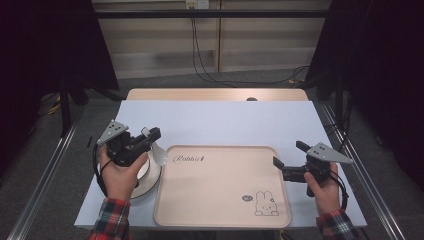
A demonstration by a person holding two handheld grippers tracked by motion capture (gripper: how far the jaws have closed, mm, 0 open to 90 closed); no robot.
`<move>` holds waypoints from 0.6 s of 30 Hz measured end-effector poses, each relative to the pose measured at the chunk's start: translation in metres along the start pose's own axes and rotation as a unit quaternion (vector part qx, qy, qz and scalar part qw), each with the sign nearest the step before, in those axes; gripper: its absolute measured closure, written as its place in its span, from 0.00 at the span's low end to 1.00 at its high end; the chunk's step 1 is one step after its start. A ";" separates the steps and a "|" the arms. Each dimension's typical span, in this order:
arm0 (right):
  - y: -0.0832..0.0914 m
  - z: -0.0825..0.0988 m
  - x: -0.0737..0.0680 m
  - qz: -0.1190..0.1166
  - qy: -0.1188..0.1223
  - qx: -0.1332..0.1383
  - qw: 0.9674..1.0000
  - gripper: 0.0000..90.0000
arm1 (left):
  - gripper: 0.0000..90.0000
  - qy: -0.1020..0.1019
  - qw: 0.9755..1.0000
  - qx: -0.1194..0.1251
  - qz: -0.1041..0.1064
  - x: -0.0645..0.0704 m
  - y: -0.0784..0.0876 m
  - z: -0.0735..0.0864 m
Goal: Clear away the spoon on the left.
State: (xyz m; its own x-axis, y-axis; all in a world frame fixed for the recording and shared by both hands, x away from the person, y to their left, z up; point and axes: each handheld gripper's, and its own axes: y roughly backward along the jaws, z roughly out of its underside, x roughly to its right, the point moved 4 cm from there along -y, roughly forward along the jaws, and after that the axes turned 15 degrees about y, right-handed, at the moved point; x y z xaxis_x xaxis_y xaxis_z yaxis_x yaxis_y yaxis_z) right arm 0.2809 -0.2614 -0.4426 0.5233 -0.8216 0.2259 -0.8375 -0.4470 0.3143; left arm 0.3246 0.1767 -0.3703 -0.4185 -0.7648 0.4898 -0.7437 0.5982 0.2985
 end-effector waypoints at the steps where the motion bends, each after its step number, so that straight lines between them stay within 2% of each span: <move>1: 0.000 0.000 0.000 -0.001 0.000 0.001 1.000 0.01 | 0.94 -0.001 1.000 0.000 0.003 0.001 -0.001 0.001; 18: 0.006 0.000 -0.003 0.002 0.004 0.003 1.000 0.01 | 0.94 -0.002 0.999 -0.024 0.020 0.010 -0.018 0.021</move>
State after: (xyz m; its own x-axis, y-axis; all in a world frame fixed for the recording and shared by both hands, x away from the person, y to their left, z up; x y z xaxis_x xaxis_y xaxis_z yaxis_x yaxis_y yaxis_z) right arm 0.2739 -0.2621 -0.4415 0.5217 -0.8200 0.2353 -0.8402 -0.4460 0.3085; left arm 0.3234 0.1534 -0.3879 -0.4506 -0.7405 0.4986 -0.7000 0.6397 0.3174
